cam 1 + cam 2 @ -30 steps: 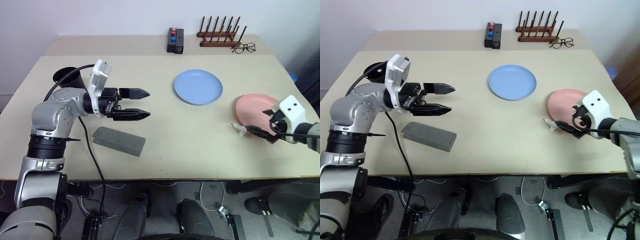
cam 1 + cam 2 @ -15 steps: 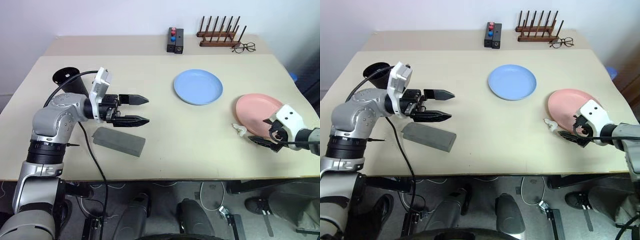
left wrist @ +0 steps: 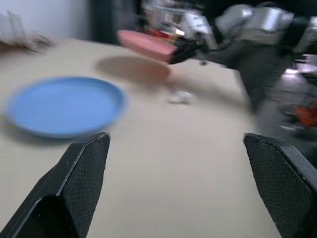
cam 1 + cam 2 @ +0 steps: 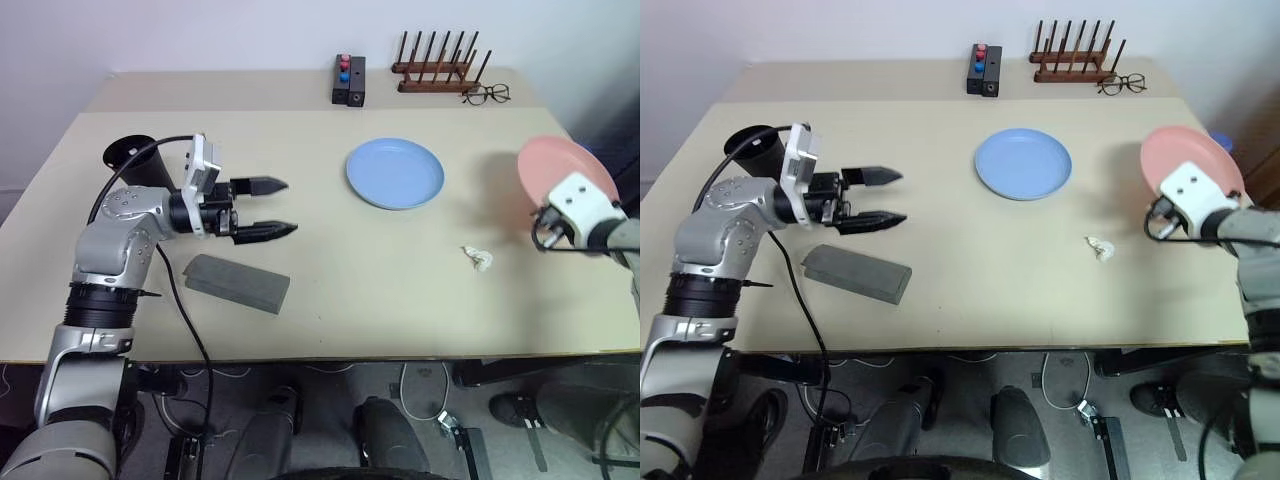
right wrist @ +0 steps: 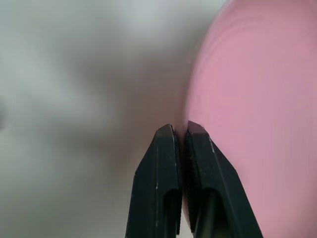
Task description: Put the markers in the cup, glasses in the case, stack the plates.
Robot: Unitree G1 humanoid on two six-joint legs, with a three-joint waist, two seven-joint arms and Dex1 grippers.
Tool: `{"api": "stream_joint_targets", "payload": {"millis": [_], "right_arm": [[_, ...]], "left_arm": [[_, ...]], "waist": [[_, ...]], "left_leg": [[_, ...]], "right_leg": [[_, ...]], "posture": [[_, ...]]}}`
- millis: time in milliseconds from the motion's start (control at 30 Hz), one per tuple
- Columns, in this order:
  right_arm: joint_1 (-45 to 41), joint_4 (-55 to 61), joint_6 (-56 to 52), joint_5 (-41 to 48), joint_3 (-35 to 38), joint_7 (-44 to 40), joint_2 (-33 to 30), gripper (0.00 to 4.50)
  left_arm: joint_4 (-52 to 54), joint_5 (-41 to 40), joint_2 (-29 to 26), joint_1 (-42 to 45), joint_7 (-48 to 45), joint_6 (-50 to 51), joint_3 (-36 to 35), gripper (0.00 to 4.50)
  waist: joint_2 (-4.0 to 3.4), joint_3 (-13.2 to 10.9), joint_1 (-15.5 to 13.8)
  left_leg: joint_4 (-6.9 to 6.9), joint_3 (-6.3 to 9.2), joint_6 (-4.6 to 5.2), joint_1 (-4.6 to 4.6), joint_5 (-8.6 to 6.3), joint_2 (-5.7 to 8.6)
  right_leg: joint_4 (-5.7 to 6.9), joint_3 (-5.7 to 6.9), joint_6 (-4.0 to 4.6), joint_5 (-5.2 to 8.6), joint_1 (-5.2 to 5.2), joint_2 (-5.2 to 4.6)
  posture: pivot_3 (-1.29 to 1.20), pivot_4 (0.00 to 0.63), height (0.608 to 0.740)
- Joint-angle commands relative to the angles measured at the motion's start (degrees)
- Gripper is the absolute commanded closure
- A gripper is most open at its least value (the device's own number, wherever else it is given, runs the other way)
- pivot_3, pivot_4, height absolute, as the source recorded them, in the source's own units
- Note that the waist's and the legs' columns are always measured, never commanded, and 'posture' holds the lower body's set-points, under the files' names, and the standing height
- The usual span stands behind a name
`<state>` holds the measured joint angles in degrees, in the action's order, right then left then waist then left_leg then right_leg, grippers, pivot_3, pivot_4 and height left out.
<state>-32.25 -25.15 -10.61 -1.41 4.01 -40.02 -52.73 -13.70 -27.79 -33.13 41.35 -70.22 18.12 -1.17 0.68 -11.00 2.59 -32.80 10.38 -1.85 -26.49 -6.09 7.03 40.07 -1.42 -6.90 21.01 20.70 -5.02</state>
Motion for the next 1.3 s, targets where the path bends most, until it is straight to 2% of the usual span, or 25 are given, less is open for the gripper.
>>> {"api": "stream_joint_targets", "payload": {"millis": [33,133,333,600,700,933,1133,1233,1300], "right_arm": [[-7.7,1.7,2.3,2.5,0.3,3.1,6.9,4.42],[-12.0,2.8,2.4,2.9,-1.2,3.5,13.1,4.42],[-16.7,-1.3,5.4,0.0,-7.7,2.2,20.8,4.42],[-15.6,-4.3,8.0,-1.2,-12.0,-3.0,22.2,4.42],[-15.6,-5.7,8.1,-1.9,-12.5,-3.6,21.9,3.52],[-16.9,-6.6,7.9,-0.1,-9.4,-2.4,22.0,0.1],[-14.4,-1.4,-1.1,8.1,0.0,-3.5,18.0,0.04],[-10.1,4.5,-13.0,13.8,3.5,-8.9,12.5,0.04],[-7.6,7.5,-19.7,16.4,4.5,-12.2,8.8,0.04]], "left_arm": [[-2.1,2.3,0.6,1.7,4.8,-6.0,-3.5,0.0],[-2.2,1.9,0.8,1.2,6.3,-6.6,-4.5,0.0],[2.9,-0.6,0.5,-2.9,7.6,-2.5,-5.7,0.0],[11.0,-5.1,-0.3,-6.4,12.7,7.3,-7.9,0.0],[12.1,-4.8,0.1,-6.9,14.4,7.6,-8.0,0.0],[6.7,-3.7,-1.5,-2.6,11.5,5.6,-7.8,0.0],[12.1,-12.7,-2.4,-4.9,5.4,15.0,-8.0,0.0],[16.4,-17.5,-3.6,-7.2,2.1,20.8,-7.2,0.0],[17.3,-17.5,-4.2,-7.5,0.9,22.2,-5.6,0.0]], "waist": [[0.0,0.0,0.3],[0.0,0.0,0.4],[0.0,0.0,-0.2],[-0.01,0.0,0.0],[-0.01,0.0,0.1],[-0.01,0.0,0.0],[-0.01,0.0,-0.1],[-0.01,0.0,-0.2],[-0.01,0.0,-0.2]], "left_leg": [[0.04,-0.04,0.0,0.0,0.0,0.0],[0.14,-0.04,-0.02,-0.01,0.03,-0.01],[0.24,0.03,-0.1,-0.01,0.09,0.04],[0.27,0.09,-0.1,0.01,0.09,0.05],[0.43,0.07,-0.17,0.1,0.14,0.04],[0.62,0.11,-0.3,0.1,0.24,0.02],[0.63,0.12,-0.3,0.07,0.24,0.02],[0.66,0.14,-0.29,0.07,0.24,0.01],[0.67,0.14,-0.28,0.07,0.23,0.0]], "right_leg": [[0.0,-0.03,-0.01,-0.01,0.02,0.0],[0.01,-0.04,-0.02,-0.01,0.09,0.01],[0.02,-0.01,-0.03,-0.01,0.12,0.03],[0.04,0.0,-0.03,-0.02,0.13,0.06],[0.04,-0.03,-0.02,-0.02,0.12,0.06],[0.06,-0.03,0.01,-0.03,0.24,0.19],[0.05,-0.03,0.01,-0.03,0.24,0.19],[0.04,-0.03,0.03,-0.02,0.24,0.18],[0.04,-0.03,0.04,-0.01,0.23,0.17]], "posture": [[0.0,0.15,0.738],[0.0,0.15,0.738],[0.0,0.15,0.738],[0.0,0.15,0.738],[0.0,0.15,0.738],[0.0,0.15,0.738],[0.0,0.15,0.738],[0.0,0.15,0.738],[0.0,0.15,0.738]]}}
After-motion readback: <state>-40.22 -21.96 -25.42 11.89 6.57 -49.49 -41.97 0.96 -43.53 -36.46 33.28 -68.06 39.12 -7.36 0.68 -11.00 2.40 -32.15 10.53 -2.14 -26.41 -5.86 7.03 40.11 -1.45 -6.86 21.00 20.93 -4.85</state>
